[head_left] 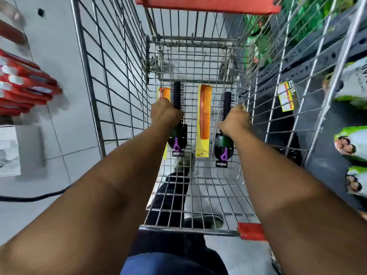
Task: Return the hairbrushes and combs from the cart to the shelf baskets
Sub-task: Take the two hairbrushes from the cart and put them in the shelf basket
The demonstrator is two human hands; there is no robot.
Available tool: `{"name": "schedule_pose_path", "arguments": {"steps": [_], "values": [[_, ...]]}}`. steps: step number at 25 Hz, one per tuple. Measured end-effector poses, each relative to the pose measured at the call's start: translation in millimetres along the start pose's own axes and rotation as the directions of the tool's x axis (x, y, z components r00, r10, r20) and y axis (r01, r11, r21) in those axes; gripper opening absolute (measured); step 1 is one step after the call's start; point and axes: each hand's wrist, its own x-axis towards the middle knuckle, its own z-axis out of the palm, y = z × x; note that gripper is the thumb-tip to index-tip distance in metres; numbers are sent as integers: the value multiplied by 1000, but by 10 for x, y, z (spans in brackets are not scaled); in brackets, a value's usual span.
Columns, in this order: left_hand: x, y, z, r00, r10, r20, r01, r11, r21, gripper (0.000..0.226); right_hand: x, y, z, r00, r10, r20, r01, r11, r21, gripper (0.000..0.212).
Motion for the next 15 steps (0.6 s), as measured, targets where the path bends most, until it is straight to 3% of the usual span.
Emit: {"name": "schedule_pose_path", "arguments": {"steps": [2,4,9,15], "values": [[-75,20,-126,999,12,-47,-11,1000,13,43,-89,-55,-151,999,-39,-23,39,999,16,57],[-162,65,-271,997,47,-69,-47,999,11,50,-192,-90,-339,995,-85,-56,86,996,13,38],[-609,320,-668,990,134,-48,-136,990,-24,55,-607,-100,-922,984,-124,-131,131,991,42,43],[-1424,554,-1223,946,298,-129,-299,954,14,34,-1301,-21,-1608,936,-244,-253,270,960,73,39]]}}
